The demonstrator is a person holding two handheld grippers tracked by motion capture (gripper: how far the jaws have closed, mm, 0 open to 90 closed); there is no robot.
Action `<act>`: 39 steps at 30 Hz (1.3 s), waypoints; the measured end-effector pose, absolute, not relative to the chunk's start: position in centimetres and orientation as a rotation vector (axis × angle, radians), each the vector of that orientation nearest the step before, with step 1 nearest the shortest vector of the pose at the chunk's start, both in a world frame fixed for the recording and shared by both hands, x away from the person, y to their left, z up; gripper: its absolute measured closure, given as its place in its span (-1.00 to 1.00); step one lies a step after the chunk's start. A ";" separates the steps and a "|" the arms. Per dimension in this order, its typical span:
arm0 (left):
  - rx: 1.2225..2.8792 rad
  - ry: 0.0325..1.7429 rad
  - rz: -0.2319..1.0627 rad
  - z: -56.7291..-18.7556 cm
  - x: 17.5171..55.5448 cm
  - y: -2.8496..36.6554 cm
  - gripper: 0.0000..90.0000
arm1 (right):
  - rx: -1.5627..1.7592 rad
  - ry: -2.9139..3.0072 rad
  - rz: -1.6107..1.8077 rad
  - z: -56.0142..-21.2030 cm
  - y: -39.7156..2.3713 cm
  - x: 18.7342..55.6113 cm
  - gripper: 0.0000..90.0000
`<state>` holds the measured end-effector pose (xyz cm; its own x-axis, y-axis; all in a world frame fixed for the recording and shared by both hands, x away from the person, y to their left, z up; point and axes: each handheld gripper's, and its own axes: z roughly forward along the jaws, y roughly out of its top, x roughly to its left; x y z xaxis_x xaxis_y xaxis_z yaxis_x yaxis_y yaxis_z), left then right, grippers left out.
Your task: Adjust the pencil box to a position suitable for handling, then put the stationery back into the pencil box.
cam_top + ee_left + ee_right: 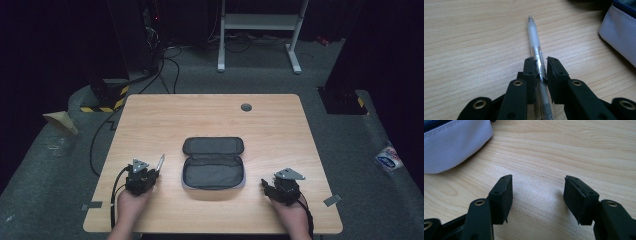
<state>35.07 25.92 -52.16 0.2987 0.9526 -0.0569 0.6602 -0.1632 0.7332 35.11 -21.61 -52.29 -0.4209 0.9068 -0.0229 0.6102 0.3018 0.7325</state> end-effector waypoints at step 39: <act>1.826 1.341 0.615 -50.8 34.4 26.0 0.76 | 1.361 2.140 0.918 -52.3 -21.6 35.2 -0.12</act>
<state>34.42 26.03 -50.78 0.3280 0.9427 -0.0608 0.5689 -0.1457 0.8094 35.25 -21.59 -52.29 -0.4186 0.9081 -0.0143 0.6154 0.2951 0.7309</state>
